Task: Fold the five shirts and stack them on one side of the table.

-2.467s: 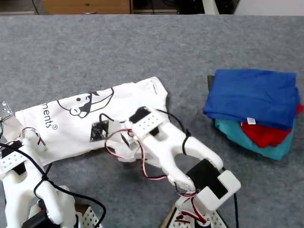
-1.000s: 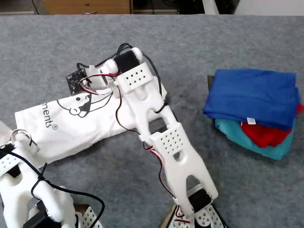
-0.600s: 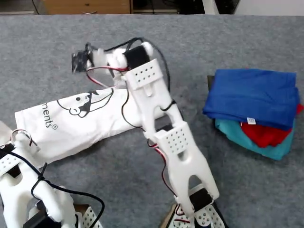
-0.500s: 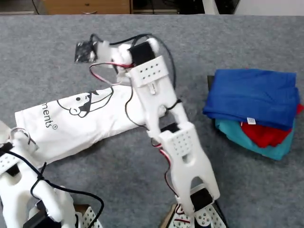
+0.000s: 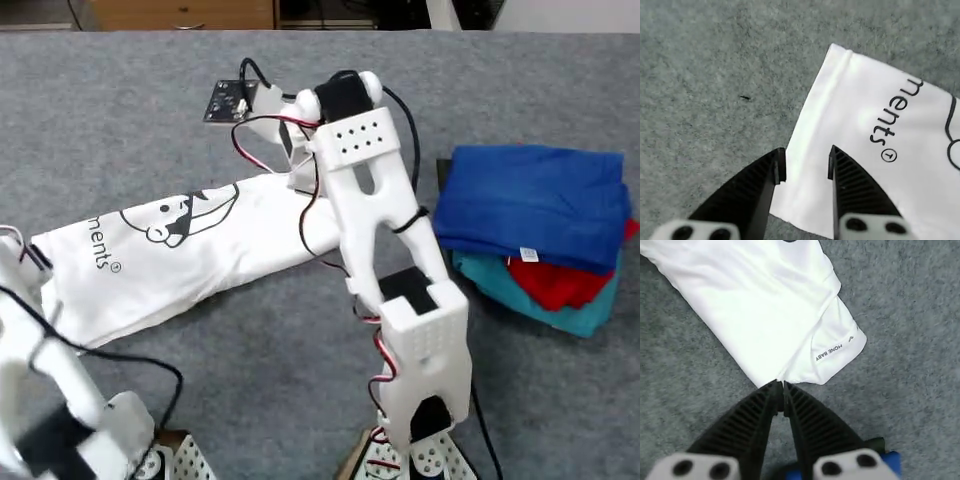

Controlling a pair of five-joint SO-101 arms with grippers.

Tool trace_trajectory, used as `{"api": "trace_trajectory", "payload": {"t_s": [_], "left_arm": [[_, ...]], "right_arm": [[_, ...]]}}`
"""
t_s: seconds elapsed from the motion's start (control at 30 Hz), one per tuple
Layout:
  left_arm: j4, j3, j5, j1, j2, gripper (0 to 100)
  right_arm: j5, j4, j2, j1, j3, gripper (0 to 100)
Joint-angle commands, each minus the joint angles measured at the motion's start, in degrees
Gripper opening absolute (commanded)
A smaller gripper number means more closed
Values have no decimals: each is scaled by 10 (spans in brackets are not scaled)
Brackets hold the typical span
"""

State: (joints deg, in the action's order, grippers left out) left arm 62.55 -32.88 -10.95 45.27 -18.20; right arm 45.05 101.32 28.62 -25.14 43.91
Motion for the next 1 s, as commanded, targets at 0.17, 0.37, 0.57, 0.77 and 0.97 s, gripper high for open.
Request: {"api": "trace_trajectory", "payload": {"t_s": [0.17,0.37,0.57,0.77,0.97], "left_arm": [[159,280,-40,4,260,154],[177,345,-67,-1,372,178],[143,356,-68,-2,451,178],[149,359,-63,-29,491,161],[156,345,-67,-55,496,22]], "right_arm": [[-34,11,-71,10,-28,5],[-34,11,-97,7,-55,5],[-34,11,-114,7,-59,5],[-34,11,-128,7,-59,5],[-50,11,-147,7,-58,5]]}}
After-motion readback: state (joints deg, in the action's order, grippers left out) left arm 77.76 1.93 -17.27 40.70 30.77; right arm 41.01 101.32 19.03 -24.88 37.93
